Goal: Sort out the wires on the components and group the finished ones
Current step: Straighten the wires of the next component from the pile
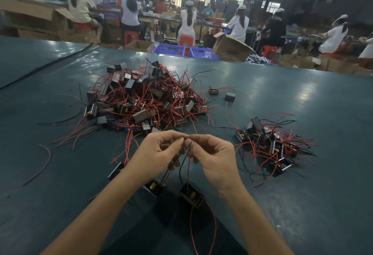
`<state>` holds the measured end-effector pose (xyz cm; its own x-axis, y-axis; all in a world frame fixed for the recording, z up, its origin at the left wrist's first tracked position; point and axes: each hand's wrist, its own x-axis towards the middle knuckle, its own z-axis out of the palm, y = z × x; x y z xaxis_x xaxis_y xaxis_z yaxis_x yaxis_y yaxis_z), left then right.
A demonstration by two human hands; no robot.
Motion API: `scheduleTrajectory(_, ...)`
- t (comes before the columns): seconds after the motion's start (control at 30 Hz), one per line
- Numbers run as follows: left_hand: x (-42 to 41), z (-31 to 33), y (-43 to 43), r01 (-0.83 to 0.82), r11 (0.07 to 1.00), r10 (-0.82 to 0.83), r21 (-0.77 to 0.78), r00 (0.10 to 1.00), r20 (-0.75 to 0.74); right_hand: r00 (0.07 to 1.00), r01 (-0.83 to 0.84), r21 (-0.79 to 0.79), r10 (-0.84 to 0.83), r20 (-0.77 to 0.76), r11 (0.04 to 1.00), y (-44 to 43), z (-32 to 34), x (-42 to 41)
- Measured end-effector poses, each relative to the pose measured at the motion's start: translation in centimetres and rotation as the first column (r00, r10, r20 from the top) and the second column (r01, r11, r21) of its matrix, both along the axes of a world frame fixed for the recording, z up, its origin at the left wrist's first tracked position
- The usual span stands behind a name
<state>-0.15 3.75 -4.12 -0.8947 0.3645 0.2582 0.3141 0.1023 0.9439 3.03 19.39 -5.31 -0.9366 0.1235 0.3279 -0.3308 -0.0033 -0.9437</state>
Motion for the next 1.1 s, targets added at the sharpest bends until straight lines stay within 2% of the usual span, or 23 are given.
scheduleTrajectory(0.23,0.1,0.2,0.2,0.022,1.000,-0.022,0.011,0.998,0.052,1.000,0.011,0.088,-0.009,-0.019,0.996,0.1,0.3,0.2)
scheduleTrajectory(0.4,0.2,0.5,0.1,-0.002,0.999,-0.001,0.040,0.997,0.074,1.000,0.020,0.094,-0.022,0.017,0.995,0.0,0.3,0.3)
scheduleTrajectory(0.5,0.1,0.4,-0.1,-0.019,0.994,0.005,0.103,0.991,0.136,0.998,0.030,0.123,-0.036,0.044,0.992,-0.2,0.2,0.2)
scheduleTrajectory(0.57,0.0,0.4,0.0,-0.029,0.992,0.011,0.120,0.989,0.146,0.995,0.010,0.082,-0.018,0.097,0.997,-0.4,0.2,0.3)
scheduleTrajectory(0.63,-0.1,0.3,0.3,-0.047,0.989,0.032,0.137,0.993,0.111,0.983,-0.025,-0.064,0.036,0.180,0.998,-0.8,0.0,0.2)
scheduleTrajectory(0.73,-0.2,0.1,0.7,-0.066,0.987,0.061,0.149,0.997,0.040,0.936,-0.094,-0.310,0.191,0.297,0.946,-1.3,0.0,0.3)
scheduleTrajectory(0.8,-0.2,0.0,0.9,-0.074,0.987,0.072,0.142,0.997,0.018,0.904,-0.153,-0.385,0.286,0.316,0.910,-1.3,0.0,0.3)
scheduleTrajectory(0.93,-0.4,0.1,0.4,-0.081,0.993,0.084,0.085,0.996,-0.030,0.904,-0.175,-0.328,0.284,0.321,0.928,-1.5,0.0,0.4)
scheduleTrajectory(1.1,-0.6,0.0,-0.5,-0.198,0.974,0.157,-0.110,0.940,-0.301,0.945,-0.103,-0.188,0.155,0.287,0.977,-1.8,-0.2,0.5)
